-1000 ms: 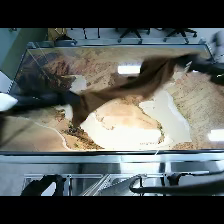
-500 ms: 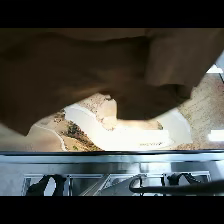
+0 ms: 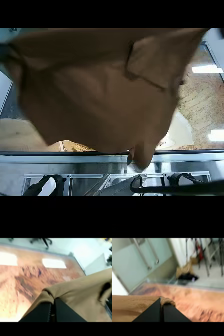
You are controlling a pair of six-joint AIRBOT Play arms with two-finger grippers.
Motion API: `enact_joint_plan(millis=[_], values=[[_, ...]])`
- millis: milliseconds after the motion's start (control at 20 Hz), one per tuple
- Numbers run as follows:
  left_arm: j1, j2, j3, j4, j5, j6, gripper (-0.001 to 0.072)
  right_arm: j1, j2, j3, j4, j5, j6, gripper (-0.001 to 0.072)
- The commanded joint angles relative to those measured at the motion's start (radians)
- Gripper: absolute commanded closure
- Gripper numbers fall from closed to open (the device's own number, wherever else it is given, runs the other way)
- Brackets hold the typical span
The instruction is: Fold the shirts.
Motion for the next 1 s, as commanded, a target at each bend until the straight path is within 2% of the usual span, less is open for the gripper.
enact_joint_plan(millis=[0,100,150,250,400,450,500,550,600,750,850,950], values=[[-0.104,-0.230,-0.158,-0.050,0.056,0.164,0.0694,0.127,-0.271,0.001,-0.030,0.057,-0.037,0.0692],[-0.143,-0.394,-0.184,-0.052,0.139,0.268,0.0693,0.191,-0.428,0.001,-0.073,0.006,-0.044,0.0692],[-0.154,-0.486,-0.179,-0.052,0.179,0.292,0.0694,0.212,-0.504,0.001,-0.078,-0.028,-0.045,0.0692],[-0.151,-0.668,-0.116,-0.053,0.195,0.299,0.0693,0.235,-0.629,0.001,-0.076,-0.125,-0.051,0.0692],[-0.124,-0.904,0.078,-0.094,0.109,0.297,0.0686,0.238,-0.729,0.001,-0.072,-0.222,-0.051,0.0691],[-0.113,-0.948,0.134,-0.114,0.072,0.296,0.0399,0.237,-0.736,0.001,-0.073,-0.220,-0.051,0.0628],[-0.097,-0.980,0.193,-0.110,0.033,0.263,0.0010,0.235,-0.733,0.001,-0.076,-0.209,-0.051,0.0446],[-0.076,-0.991,0.240,-0.096,-0.010,0.211,0.0038,0.226,-0.719,0.002,-0.079,-0.171,-0.051,0.0383],[-0.050,-0.989,0.276,-0.070,-0.052,0.179,0.0039,0.207,-0.695,0.002,-0.092,-0.112,-0.046,0.0383],[0.042,-0.946,0.369,0.094,-0.232,0.077,0.0040,0.124,-0.600,0.001,-0.210,0.082,0.116,0.0383],[0.095,-0.891,0.321,0.242,-0.351,0.032,0.0040,0.078,-0.537,-0.004,-0.353,0.191,0.223,0.0383],[0.143,-0.808,0.160,0.360,-0.369,0.033,0.0040,0.055,-0.478,-0.055,-0.452,0.245,0.277,0.0384]])
